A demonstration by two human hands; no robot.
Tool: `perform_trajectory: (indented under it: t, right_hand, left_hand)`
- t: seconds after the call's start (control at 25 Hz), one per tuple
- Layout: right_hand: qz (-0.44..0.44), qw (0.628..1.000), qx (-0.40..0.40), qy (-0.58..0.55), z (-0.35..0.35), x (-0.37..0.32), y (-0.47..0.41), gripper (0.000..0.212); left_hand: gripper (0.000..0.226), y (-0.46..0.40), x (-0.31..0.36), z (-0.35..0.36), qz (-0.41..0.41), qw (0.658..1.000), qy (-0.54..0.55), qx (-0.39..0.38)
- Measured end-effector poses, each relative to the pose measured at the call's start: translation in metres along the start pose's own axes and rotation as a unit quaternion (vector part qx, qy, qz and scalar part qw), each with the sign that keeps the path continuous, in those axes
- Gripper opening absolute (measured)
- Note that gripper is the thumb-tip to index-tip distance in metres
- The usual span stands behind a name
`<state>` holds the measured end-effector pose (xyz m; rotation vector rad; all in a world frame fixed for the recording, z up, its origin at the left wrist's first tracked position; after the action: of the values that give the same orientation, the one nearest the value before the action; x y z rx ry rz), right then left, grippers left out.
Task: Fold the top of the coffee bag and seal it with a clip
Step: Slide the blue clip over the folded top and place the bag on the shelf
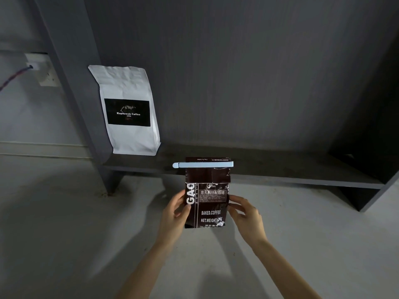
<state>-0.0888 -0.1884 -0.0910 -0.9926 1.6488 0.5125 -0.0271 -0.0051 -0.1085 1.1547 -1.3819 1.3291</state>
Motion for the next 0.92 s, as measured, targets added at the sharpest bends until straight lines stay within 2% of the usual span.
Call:
perform_trajectory:
  t: [0.16, 0.44, 0.64, 0.84, 0.92]
  right_hand:
    - [-0.014, 0.999, 0.031, 0.026, -0.005, -0.002, -0.001, 0.012]
    - [-0.031, 0.995, 0.061, 0.066, -0.007, -0.016, -0.012, 0.006]
    - [-0.069, 0.995, 0.063, 0.039, -0.005, -0.063, -0.038, 0.004]
    - [-0.109, 0.992, 0.060, 0.025, 0.005, -0.112, -0.074, 0.005]
    - [-0.125, 0.990, 0.065, 0.018, 0.010, -0.126, -0.088, 0.006]
  left_hand:
    - [0.025, 0.000, -0.001, -0.005, 0.001, 0.999, -0.029, 0.014]
    - [0.027, 0.002, 0.019, -0.012, 0.008, 0.999, -0.003, 0.038]
    - [0.027, -0.028, 0.057, -0.021, 0.019, 0.998, 0.036, 0.039]
    - [0.030, -0.071, 0.095, -0.032, 0.079, 0.994, 0.013, 0.074]
    - [0.031, -0.087, 0.105, -0.036, 0.078, 0.993, 0.029, 0.082]
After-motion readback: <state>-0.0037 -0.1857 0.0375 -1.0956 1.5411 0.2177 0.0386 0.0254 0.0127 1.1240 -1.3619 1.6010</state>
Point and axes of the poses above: each hand's wrist, its own y-axis away from the middle knuckle, its own z-axis out of the palm, x = y × z, the point moved 4 cm from there along -y, towards the middle knuckle, and after that the axes turned 11 degrees about x, right-handed, at the moved point
